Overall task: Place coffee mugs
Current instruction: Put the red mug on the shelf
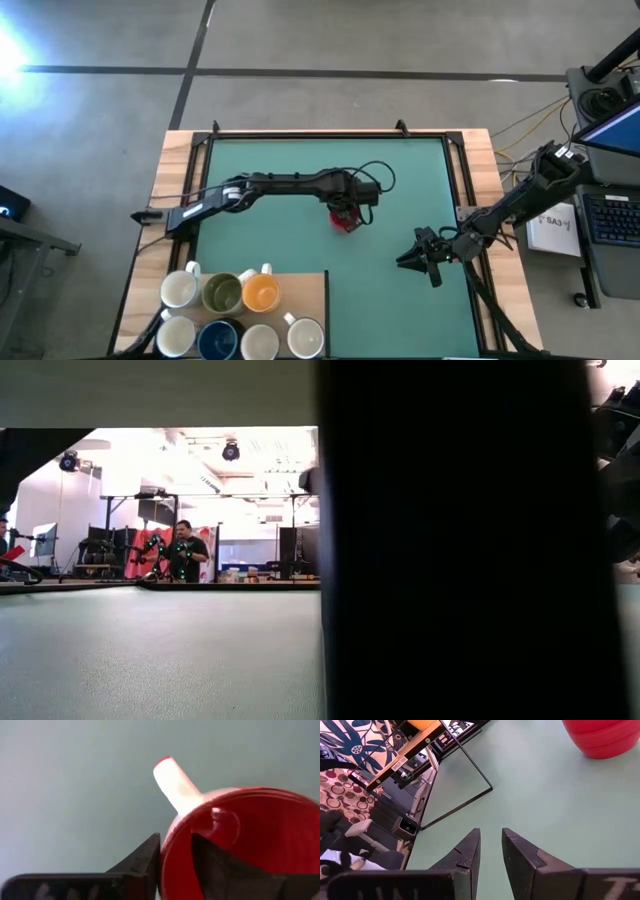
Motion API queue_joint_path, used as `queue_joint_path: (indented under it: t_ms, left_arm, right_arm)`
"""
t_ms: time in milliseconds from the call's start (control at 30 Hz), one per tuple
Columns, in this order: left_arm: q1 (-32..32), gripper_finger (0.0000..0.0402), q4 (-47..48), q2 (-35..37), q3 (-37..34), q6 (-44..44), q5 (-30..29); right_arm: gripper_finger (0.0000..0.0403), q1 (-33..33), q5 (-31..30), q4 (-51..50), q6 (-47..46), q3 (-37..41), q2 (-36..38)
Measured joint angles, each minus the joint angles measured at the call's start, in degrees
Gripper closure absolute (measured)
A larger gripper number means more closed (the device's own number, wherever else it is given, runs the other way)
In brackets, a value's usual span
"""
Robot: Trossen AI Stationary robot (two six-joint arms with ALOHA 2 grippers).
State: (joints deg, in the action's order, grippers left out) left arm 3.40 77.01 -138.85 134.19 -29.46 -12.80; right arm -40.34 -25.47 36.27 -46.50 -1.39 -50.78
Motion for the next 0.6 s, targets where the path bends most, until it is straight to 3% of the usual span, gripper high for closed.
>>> queue_joint_path:
  t_ms: [233,600]
  left_arm:
    - [-0.1,0.0386,-0.3,-0.8,0.0,2.2,2.4]
    - [-0.7,0.0395,1.4,2.0,0.7,8.3,6.3]
  right_arm:
    - [0.0335,0.0,0.0,0.0,0.0,0.0,0.0]
    - [0.0335,0.0,0.0,0.0,0.0,0.0,0.0]
